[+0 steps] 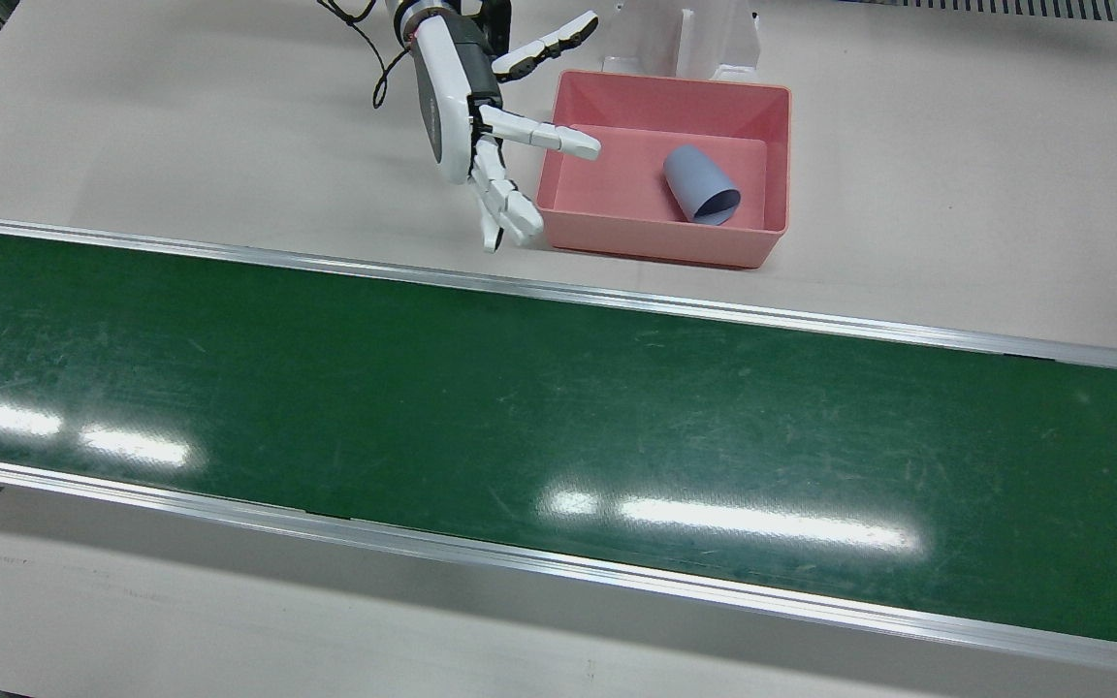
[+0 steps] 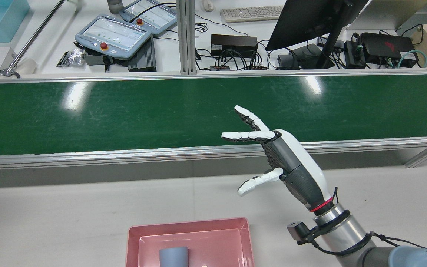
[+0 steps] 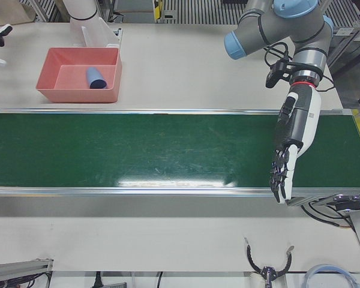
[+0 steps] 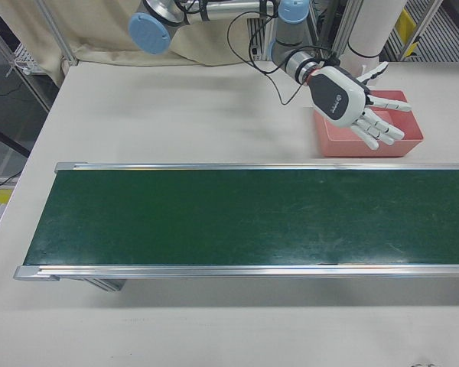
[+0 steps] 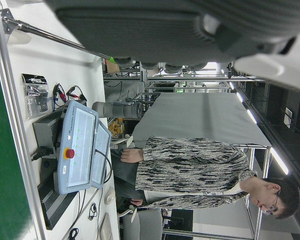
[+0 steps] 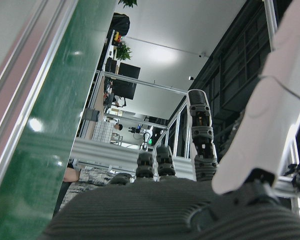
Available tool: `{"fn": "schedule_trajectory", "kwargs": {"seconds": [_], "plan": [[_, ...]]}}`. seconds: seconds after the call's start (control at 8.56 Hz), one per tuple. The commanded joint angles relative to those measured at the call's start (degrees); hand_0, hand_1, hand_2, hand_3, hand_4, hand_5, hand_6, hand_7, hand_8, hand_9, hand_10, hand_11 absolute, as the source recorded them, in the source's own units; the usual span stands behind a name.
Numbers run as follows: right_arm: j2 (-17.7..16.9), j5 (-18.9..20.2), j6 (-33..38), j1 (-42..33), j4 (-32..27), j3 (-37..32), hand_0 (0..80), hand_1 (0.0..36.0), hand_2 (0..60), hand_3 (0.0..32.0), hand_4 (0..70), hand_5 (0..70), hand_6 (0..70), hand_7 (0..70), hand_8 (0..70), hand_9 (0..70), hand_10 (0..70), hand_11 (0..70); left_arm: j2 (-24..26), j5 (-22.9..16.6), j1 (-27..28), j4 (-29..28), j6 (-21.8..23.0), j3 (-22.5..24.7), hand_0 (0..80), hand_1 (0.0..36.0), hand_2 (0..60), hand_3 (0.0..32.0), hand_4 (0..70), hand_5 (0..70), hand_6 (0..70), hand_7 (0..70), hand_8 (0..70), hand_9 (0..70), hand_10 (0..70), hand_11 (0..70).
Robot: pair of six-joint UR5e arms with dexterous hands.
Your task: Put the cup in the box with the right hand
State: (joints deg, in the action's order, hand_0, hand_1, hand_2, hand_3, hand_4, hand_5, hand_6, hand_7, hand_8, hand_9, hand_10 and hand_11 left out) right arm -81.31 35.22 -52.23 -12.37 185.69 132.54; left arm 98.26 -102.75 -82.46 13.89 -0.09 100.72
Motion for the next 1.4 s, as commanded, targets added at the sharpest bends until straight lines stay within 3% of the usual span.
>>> {"fn": "schedule_trajectory", "kwargs": {"seconds": [0.0,0.12,0.23,0.47,0.58,0.7,0.82,0.94,1.05,1.17,1.29], "plan": [[-5.61,3.69,22.80,-12.19,14.89,0.88,48.8,8.0,3.0,0.0,34.8,2.7,4.7,19.8,6.6,14.0,0.0,0.0,0.00,0.00,-0.06,0.00,0.00,0.00,0.0,0.0,0.0,0.0,0.0,0.0,0.0,0.0,0.0,0.0,0.0,0.0],[-5.61,8.07,28.79,-18.42,21.84,0.35,48.7,8.0,3.0,0.0,35.3,2.7,4.8,20.8,6.7,14.4,0.0,0.0,0.00,0.00,-0.06,0.00,0.09,0.00,0.0,0.0,0.0,0.0,0.0,0.0,0.0,0.0,0.0,0.0,0.0,0.0],[-7.87,10.55,31.46,-23.44,22.96,0.43,48.1,10.3,9.1,0.0,30.6,3.0,4.7,20.2,6.9,14.6,0.0,0.0,-0.09,0.00,-0.06,0.00,0.00,0.09,0.0,0.0,0.0,0.0,0.0,0.0,0.0,0.0,0.0,0.0,0.0,0.0],[-13.84,11.19,37.52,-30.40,22.88,0.35,49.1,8.8,2.8,0.0,25.8,3.7,4.8,19.2,7.1,14.8,0.0,0.6,-0.09,0.00,-0.06,-0.09,0.00,0.00,0.0,0.0,0.0,0.0,0.0,0.0,0.0,0.0,0.0,0.0,0.0,0.0],[-16.66,13.63,38.42,-35.04,22.79,0.00,48.6,9.6,5.4,0.0,22.8,3.8,4.9,19.3,7.2,14.8,0.5,1.8,-0.09,0.00,-0.06,-0.09,0.00,0.09,0.0,0.0,0.0,0.0,0.0,0.0,0.0,0.0,0.0,0.0,0.0,0.0],[-16.95,19.13,38.52,-41.53,20.01,-3.66,47.5,9.6,8.4,0.0,21.5,3.7,5.5,22.1,7.3,15.5,2.2,4.1,-0.17,0.00,-0.06,-0.09,0.09,0.00,0.0,0.0,0.0,0.0,0.0,0.0,0.0,0.0,0.0,0.0,0.0,0.0],[-16.69,24.58,38.08,-47.08,11.97,-9.44,47.2,9.4,8.3,0.0,19.7,3.8,5.6,22.6,7.4,15.6,2.5,4.7,-0.09,0.00,-0.06,-0.09,0.00,0.00,0.0,0.0,0.0,0.0,0.0,0.0,0.0,0.0,0.0,0.0,0.0,0.0],[-16.16,27.07,37.65,-50.61,5.80,-15.41,47.4,8.2,5.4,0.0,18.0,4.0,5.7,22.3,7.9,16.3,3.5,6.2,-0.09,0.00,-0.06,-0.09,0.00,0.00,0.0,0.0,0.0,0.0,0.0,0.0,0.0,0.0,0.0,0.0,0.0,0.0],[-13.63,28.66,37.47,-52.39,5.04,-20.17,47.4,8.2,5.6,0.0,18.6,4.1,6.0,23.6,8.5,17.3,4.3,7.3,-0.09,0.00,0.02,-0.09,0.00,0.00,0.0,0.0,0.0,0.0,0.0,0.0,0.0,0.0,0.0,0.0,0.0,0.0],[-9.09,31.12,37.47,-55.01,4.86,-25.44,48.0,7.6,3.0,0.0,27.5,3.8,7.0,28.7,9.3,19.1,4.6,7.6,-0.09,0.00,-0.06,0.00,0.00,0.09,0.0,0.0,0.0,0.0,0.0,0.0,0.0,0.0,0.0,0.0,0.0,0.0],[-6.08,34.19,37.64,-59.74,4.43,-30.37,47.4,8.0,6.4,0.0,32.9,3.5,7.8,33.3,10.0,20.8,5.0,8.0,-0.09,0.00,-0.06,0.00,0.00,0.09,0.0,0.0,0.0,0.0,0.0,0.0,0.0,0.0,0.0,0.0,0.0,0.0]]}}
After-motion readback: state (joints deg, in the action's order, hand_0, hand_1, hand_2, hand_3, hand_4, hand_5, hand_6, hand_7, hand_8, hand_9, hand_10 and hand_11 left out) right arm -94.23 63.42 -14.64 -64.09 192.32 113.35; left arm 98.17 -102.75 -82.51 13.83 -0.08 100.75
